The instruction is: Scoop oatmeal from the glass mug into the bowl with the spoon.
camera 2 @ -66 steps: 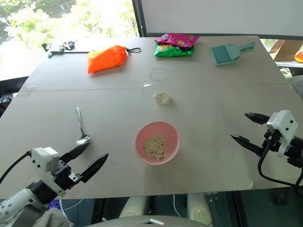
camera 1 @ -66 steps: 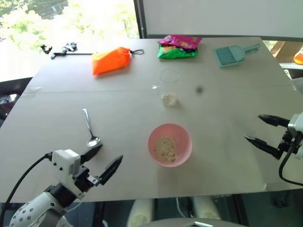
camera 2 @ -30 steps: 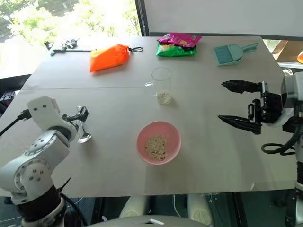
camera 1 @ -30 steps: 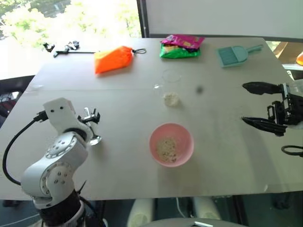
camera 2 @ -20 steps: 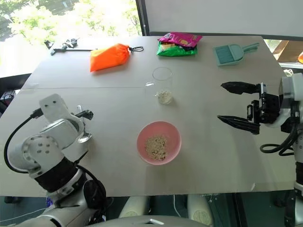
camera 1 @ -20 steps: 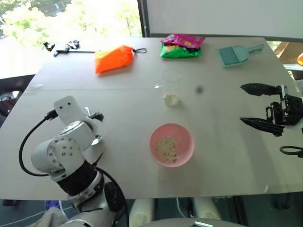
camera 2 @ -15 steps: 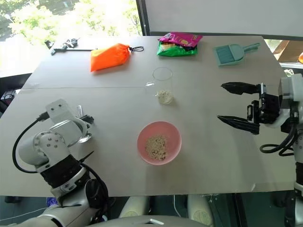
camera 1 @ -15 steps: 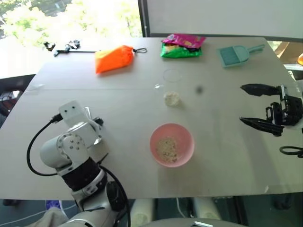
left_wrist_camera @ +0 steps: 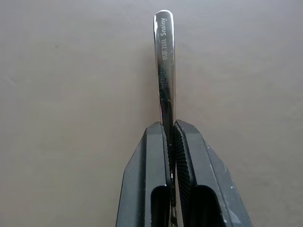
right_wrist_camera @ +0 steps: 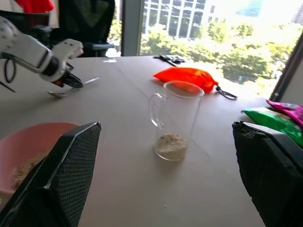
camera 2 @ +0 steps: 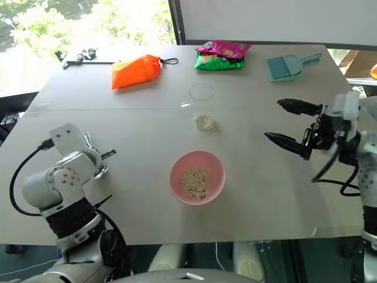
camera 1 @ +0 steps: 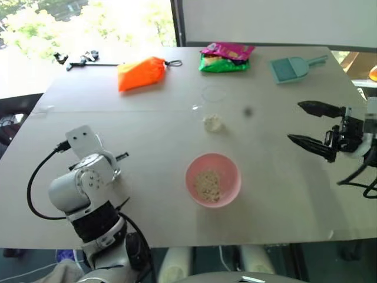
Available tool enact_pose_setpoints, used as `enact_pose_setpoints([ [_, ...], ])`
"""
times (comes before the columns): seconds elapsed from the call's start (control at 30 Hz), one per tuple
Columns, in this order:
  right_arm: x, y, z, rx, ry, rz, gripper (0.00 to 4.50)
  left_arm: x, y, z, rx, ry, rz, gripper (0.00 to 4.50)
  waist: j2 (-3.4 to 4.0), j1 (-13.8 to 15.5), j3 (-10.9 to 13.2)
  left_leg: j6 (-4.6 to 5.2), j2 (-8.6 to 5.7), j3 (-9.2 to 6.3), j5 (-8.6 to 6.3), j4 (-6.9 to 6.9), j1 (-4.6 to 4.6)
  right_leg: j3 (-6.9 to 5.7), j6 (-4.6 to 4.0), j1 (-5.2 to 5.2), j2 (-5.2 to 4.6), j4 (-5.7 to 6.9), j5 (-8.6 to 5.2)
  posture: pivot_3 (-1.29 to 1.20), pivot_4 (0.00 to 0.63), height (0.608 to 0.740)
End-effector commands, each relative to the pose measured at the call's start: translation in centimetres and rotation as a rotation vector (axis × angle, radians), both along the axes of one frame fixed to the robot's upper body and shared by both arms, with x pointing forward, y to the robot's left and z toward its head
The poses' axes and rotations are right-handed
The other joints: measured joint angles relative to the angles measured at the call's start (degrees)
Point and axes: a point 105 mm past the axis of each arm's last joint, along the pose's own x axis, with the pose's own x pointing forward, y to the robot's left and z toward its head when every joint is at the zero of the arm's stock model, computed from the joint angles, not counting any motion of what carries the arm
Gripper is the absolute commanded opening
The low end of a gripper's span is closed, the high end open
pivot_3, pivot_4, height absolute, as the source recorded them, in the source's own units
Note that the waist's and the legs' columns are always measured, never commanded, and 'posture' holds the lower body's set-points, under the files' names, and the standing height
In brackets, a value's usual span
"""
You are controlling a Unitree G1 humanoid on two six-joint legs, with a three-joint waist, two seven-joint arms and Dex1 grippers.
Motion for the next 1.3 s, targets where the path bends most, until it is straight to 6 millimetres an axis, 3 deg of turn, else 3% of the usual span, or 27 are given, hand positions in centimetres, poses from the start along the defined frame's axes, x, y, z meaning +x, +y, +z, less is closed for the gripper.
enact_pose_setpoints([
  [0.03, 0.5, 0.7, 2.4, -0.034, -0.038, -0.120, 4.50, 0.3, -0.8, 8.0, 0.238, -0.293, -0.093, 0.03, -0.02, 0.04, 0.01, -0.01, 0.00, 0.00, 0.01, 0.01, -0.10, 0.01, 0.00, -0.11, -0.01, 0.00, 0.00, 0.00, 0.150, 0.740],
  [0.07, 0.9, 0.7, 3.1, -0.028, -0.010, -0.189, 4.50, 0.5, -1.5, 9.9, 0.304, -0.364, -0.149, 0.03, -0.02, 0.04, 0.01, -0.03, -0.01, 0.02, 0.02, 0.02, -0.26, 0.02, 0.00, -0.25, -0.03, 0.01, 0.00, 0.00, 0.150, 0.740],
  [0.13, 0.7, 1.8, 4.6, 0.039, 0.084, -0.141, 4.50, 1.1, -3.7, 13.1, 0.395, -0.499, -0.297, 0.03, -0.02, 0.05, 0.01, -0.06, -0.03, 0.03, 0.04, 0.09, -0.71, 0.04, 0.00, -0.68, -0.06, 0.08, 0.01, 0.00, 0.150, 0.740],
  [0.17, 0.3, 2.6, 5.6, 0.097, 0.127, -0.066, 4.50, 1.4, -5.3, 14.4, 0.429, -0.562, -0.391, 0.03, -0.02, 0.08, 0.02, -0.06, -0.04, 0.04, 0.04, 0.10, -0.76, 0.04, 0.00, -0.71, -0.08, 0.07, 0.01, 0.00, 0.150, 0.740],
  [0.23, 0.9, 3.6, 7.1, 0.162, 0.122, -0.077, 4.50, 1.8, -9.2, 16.5, 0.527, -0.672, -0.611, 0.03, -0.04, 0.11, 0.02, -0.06, -0.06, 0.01, 0.03, 0.08, -0.78, -0.02, 0.00, -0.67, -0.09, -0.02, 0.01, 0.00, 0.150, 0.740],
  [0.33, 2.4, 6.0, 8.5, 0.259, 0.163, -0.117, 4.50, 1.5, -15.0, 17.0, 0.617, -0.774, -0.947, 0.03, -0.04, 0.02, 0.02, -0.05, -0.07, 0.01, 0.03, 0.02, -0.81, -0.05, -0.01, -0.66, -0.10, -0.08, 0.01, 0.00, 0.150, 0.740],
  [0.47, 3.7, 10.4, 8.8, 0.319, 0.272, -0.104, 4.50, 0.9, -18.5, 16.3, 0.691, -0.837, -1.211, 0.03, 0.00, -1.11, 0.04, -0.05, -0.05, 0.14, 0.03, -0.07, -0.81, 0.07, -0.01, -0.82, -0.07, 0.00, 0.01, 0.00, 0.150, 0.740],
  [0.63, 4.3, 12.3, 10.1, 0.456, 0.385, -0.041, 4.50, 0.5, -19.4, 16.4, 0.772, -0.879, -1.334, 0.03, 0.04, -1.89, 0.07, -0.04, -0.01, 0.09, 0.04, -0.12, -0.83, 0.03, -0.01, -0.87, -0.02, 0.00, 0.00, 0.00, 0.150, 0.740],
  [1.0, 4.0, 14.3, 9.7, 0.417, 0.467, 0.041, 4.50, -0.6, -19.7, 15.1, 0.909, -0.858, -1.467, 0.03, 0.05, -2.65, 0.07, -0.02, -0.04, 0.03, 0.04, -0.08, -0.83, -0.02, -0.01, -0.85, -0.02, 0.05, 0.00, 0.00, 0.150, 0.740],
  [1.23, 2.8, 15.0, 9.7, 0.379, 0.494, 0.142, 2.20, -0.4, -19.3, 15.3, 0.894, -0.857, -1.440, 0.00, 0.06, -3.36, 0.08, -0.02, -0.04, 0.02, 0.04, -0.08, -0.82, -0.02, -0.01, -0.86, 0.00, 0.06, 0.00, 0.00, 0.150, 0.740],
  [1.3, 2.7, 14.8, 9.1, 0.347, 0.498, 0.136, 2.20, -0.1, -19.0, 15.9, 0.881, -0.873, -1.406, 0.00, 0.06, -3.34, 0.08, -0.02, -0.03, 0.02, 0.04, -0.08, -0.82, -0.02, -0.01, -0.85, 0.00, 0.06, 0.00, 0.00, 0.150, 0.740],
])
